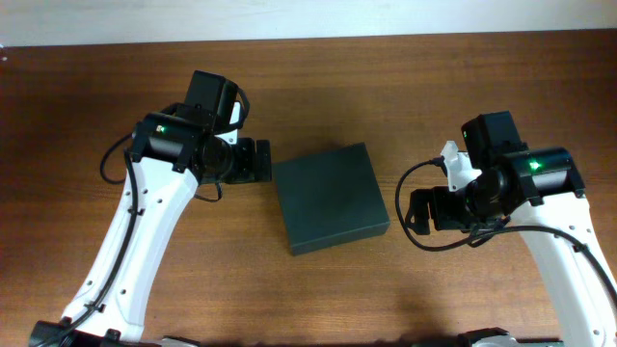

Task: Pack container

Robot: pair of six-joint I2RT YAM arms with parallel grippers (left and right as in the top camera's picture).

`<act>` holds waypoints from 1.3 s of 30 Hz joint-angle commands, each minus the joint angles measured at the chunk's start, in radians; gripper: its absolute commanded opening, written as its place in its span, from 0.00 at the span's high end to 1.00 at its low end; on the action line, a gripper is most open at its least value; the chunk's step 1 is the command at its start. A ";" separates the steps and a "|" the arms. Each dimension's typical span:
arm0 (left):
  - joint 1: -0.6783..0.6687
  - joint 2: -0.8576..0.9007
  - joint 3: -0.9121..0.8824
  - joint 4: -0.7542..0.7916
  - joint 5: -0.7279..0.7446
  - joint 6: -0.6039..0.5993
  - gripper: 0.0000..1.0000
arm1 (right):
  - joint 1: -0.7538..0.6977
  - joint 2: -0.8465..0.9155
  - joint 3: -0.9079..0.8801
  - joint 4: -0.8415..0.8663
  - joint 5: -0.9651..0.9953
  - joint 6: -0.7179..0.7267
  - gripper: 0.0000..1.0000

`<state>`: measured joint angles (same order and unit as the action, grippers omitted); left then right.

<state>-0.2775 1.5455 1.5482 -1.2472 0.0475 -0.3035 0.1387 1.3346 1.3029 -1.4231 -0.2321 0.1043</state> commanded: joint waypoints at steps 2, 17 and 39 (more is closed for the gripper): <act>0.005 -0.009 -0.008 0.002 -0.011 0.002 0.01 | 0.005 -0.027 -0.008 0.003 0.008 0.002 0.01; 0.005 -0.009 -0.008 0.002 -0.011 0.002 0.01 | 0.005 -0.398 -0.008 -0.003 0.010 0.002 0.01; 0.005 -0.009 -0.008 0.002 -0.011 0.002 0.01 | 0.003 -0.811 -0.537 1.052 0.245 -0.164 0.01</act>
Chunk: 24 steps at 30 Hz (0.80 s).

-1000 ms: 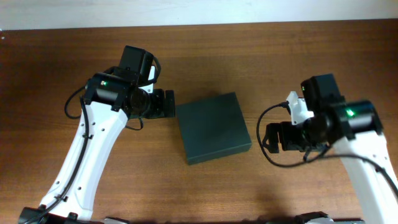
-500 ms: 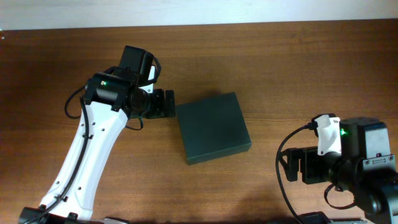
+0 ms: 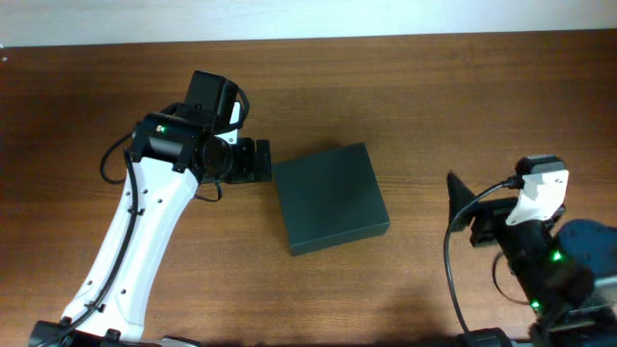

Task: Pack container

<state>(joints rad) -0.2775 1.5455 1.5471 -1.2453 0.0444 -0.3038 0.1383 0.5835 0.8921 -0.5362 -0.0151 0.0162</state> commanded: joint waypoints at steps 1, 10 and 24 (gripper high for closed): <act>0.005 -0.009 -0.006 0.000 -0.008 0.002 0.01 | 0.002 -0.080 -0.176 0.255 0.027 -0.088 0.01; 0.005 -0.009 -0.006 0.000 -0.008 0.002 0.01 | -0.082 -0.244 -0.544 0.822 -0.011 -0.087 0.01; 0.005 -0.009 -0.006 0.000 -0.008 0.002 0.01 | -0.087 -0.465 -0.696 0.839 0.000 -0.088 0.01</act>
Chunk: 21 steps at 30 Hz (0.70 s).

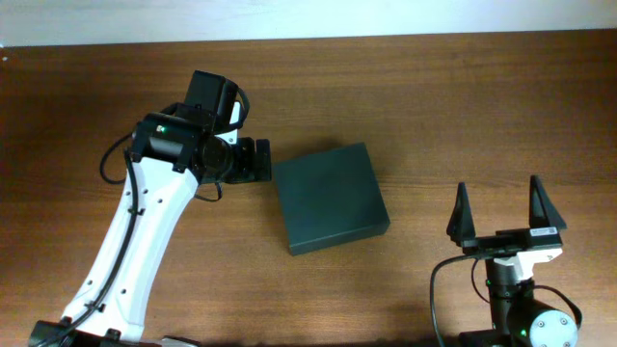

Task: Pack container

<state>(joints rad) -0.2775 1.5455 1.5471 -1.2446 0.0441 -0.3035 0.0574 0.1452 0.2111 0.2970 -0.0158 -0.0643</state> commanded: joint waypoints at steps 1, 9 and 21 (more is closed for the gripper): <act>0.005 -0.009 -0.006 -0.001 -0.008 0.002 0.01 | -0.006 -0.033 -0.016 0.003 0.002 -0.007 0.01; 0.005 -0.009 -0.006 -0.001 -0.008 0.002 0.01 | -0.006 -0.096 -0.017 -0.124 0.001 -0.007 0.01; 0.005 -0.009 -0.006 -0.001 -0.008 0.002 0.01 | -0.006 -0.142 -0.039 -0.163 -0.007 -0.007 0.01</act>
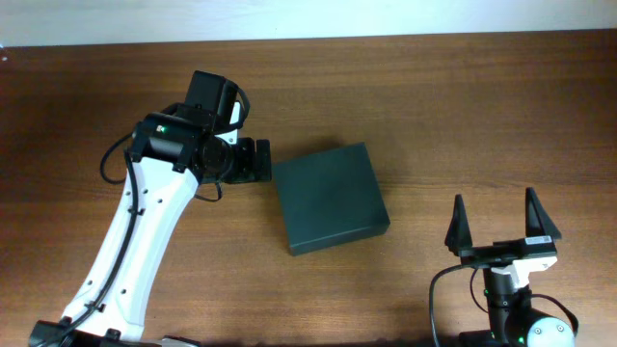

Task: Pack container

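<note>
The container (pixel 331 198) is a dark grey-green square box with its lid on, lying flat in the middle of the table. My left gripper (pixel 260 160) is at the box's top left corner, right against its left edge; its fingers are dark and bunched under the wrist, so I cannot tell how they stand. My right gripper (pixel 496 224) is at the front right of the table, well clear of the box. It points toward the back and is open, with nothing between its two dark fingers (pixel 457 224).
A brown wooden table (pixel 434 96) fills the view, with a pale wall strip along its far edge. The white left arm (pixel 135 251) runs from the front left up to the box. No other objects show.
My right gripper has drawn back a little toward the table's front edge, still open. The left arm and the box have not moved.
At first my right gripper was close to the box's right side, with the left one at the box's left edge. Then the right arm was farther right and nearer the front. It then stood open at the front right, and now sits slightly lower. The box stayed put.
</note>
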Robot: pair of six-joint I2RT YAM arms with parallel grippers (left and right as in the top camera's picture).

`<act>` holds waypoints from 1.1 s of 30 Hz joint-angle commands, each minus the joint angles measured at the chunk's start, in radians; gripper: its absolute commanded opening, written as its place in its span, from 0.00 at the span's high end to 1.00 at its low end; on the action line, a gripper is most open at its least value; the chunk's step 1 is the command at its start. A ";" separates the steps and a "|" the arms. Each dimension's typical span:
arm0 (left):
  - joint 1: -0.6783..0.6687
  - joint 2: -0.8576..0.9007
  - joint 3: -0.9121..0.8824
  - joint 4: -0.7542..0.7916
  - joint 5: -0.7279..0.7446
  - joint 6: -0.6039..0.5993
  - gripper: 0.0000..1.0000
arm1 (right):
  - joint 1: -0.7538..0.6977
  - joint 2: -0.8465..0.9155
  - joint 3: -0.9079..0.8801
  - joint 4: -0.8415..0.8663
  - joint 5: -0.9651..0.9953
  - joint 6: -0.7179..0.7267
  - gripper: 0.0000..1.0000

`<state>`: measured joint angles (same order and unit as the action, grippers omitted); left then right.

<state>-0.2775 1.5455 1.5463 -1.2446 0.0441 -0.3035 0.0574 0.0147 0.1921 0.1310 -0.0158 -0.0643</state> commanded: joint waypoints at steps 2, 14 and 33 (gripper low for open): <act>0.005 -0.009 -0.006 -0.001 -0.008 0.002 0.01 | -0.006 -0.011 -0.044 0.023 -0.010 -0.007 0.01; 0.005 -0.009 -0.006 -0.001 -0.008 0.002 0.01 | -0.006 -0.011 -0.187 0.100 -0.010 -0.007 0.01; 0.005 -0.009 -0.006 -0.001 -0.008 0.002 0.01 | -0.005 -0.011 -0.187 -0.207 -0.032 -0.007 0.01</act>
<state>-0.2775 1.5455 1.5463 -1.2446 0.0441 -0.3035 0.0574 0.0124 0.0101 -0.0685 -0.0422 -0.0643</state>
